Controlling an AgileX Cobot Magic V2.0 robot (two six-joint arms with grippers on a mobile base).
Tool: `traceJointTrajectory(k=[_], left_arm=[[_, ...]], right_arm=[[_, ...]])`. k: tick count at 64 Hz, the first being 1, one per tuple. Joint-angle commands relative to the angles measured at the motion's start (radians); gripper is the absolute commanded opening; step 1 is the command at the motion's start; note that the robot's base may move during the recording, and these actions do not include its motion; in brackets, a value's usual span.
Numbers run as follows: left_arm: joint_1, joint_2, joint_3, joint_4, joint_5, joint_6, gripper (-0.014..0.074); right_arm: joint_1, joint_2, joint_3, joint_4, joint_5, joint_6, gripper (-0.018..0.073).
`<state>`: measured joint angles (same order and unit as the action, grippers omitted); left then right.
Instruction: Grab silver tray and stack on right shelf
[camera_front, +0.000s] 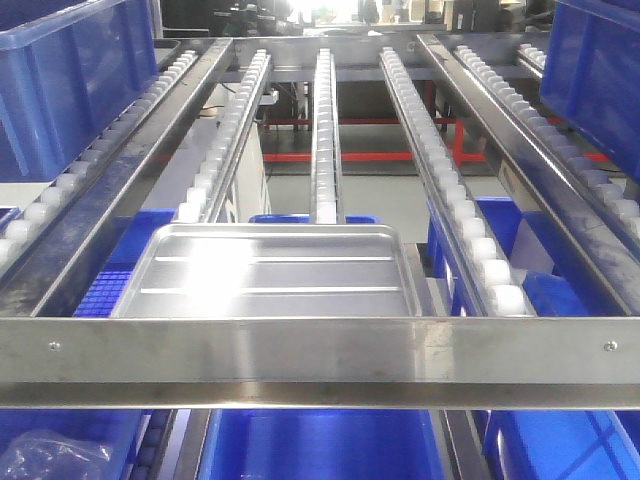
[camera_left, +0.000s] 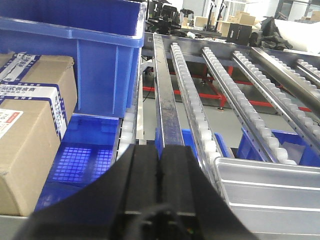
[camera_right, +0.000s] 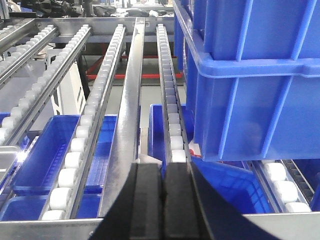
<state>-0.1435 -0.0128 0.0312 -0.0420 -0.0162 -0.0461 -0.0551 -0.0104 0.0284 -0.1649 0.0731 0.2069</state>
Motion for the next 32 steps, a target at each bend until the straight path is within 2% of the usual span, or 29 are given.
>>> traceJointTrajectory(k=[1, 32], left_arm=[[-0.005, -0.017, 0.017, -0.006, -0.088, -0.002, -0.0101], [-0.005, -0.017, 0.017, -0.006, -0.091, -0.002, -0.0101]], right_arm=[[-0.005, -0.021, -0.018, 0.0, -0.088, -0.007, 0.0048], [-0.005, -0.021, -0.018, 0.0, -0.088, -0.007, 0.0048]])
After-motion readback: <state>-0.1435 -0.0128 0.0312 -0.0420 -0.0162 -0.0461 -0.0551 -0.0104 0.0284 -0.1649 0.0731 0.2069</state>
